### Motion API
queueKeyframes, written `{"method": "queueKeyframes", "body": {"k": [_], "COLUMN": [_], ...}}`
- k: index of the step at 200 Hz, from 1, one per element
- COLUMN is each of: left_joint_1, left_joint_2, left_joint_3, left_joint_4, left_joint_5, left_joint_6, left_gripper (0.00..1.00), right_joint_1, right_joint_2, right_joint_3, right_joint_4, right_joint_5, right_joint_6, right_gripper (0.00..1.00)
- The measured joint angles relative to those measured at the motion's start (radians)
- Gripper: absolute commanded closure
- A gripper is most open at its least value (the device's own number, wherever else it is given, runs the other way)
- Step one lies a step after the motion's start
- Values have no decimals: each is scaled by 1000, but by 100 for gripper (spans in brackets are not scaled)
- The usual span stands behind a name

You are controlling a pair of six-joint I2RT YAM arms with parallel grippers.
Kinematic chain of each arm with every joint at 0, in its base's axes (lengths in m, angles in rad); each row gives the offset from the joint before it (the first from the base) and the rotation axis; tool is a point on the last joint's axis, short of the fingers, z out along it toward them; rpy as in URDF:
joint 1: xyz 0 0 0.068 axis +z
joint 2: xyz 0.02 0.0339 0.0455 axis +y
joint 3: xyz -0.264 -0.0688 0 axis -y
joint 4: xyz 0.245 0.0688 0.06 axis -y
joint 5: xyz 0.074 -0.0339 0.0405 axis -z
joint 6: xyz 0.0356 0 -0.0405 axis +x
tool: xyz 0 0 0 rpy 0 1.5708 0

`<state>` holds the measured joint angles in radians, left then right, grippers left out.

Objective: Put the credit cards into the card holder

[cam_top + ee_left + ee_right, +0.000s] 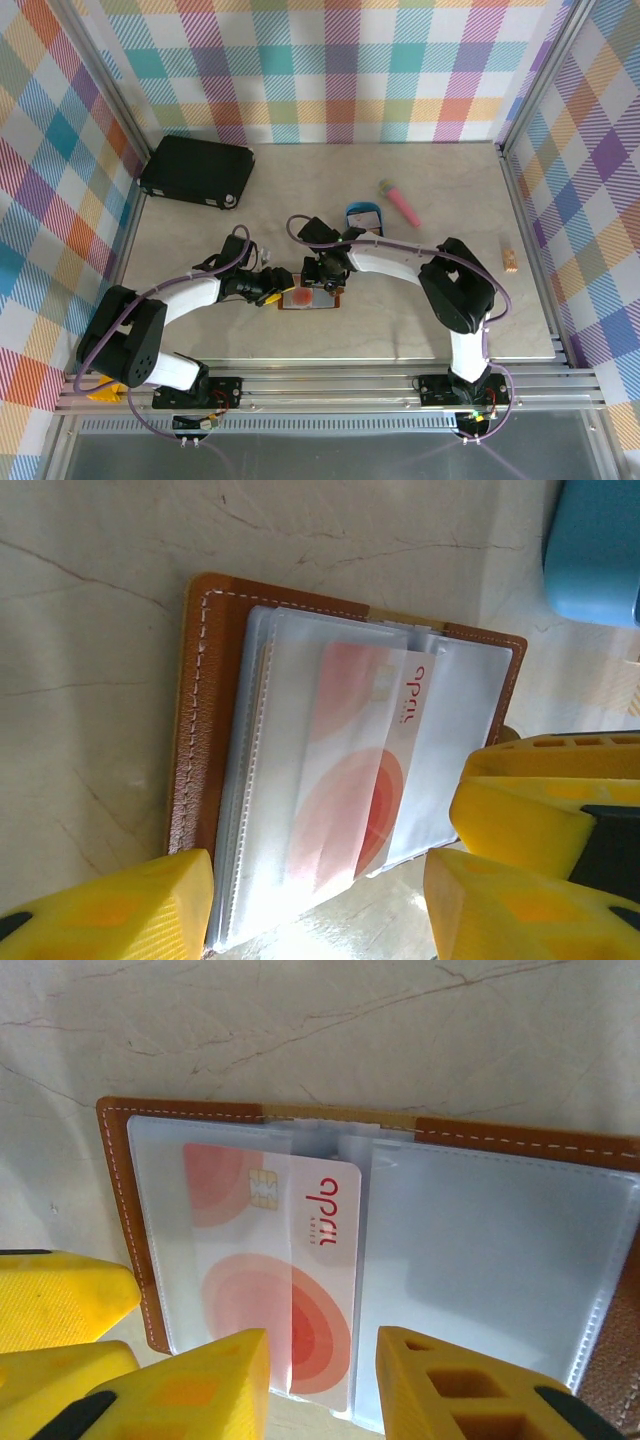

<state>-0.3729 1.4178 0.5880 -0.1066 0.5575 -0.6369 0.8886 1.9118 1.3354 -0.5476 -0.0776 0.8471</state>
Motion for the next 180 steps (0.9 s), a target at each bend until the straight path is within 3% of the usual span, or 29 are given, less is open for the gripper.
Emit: {"method": "queueKeyframes", "body": {"k": [180], "left_joint_1": [0], "left_joint_2": [0], "left_joint_3": [0], "left_joint_4": [0], "left_joint_5": [-3], "left_joint_6": [25], "left_gripper": [47], "right_joint_1": [5], "right_joint_2": [95], "right_joint_3": [93], "right_joint_4": [-66], "right_joint_5": [14], "right_joint_6": [-26], "right_gripper": [67]}}
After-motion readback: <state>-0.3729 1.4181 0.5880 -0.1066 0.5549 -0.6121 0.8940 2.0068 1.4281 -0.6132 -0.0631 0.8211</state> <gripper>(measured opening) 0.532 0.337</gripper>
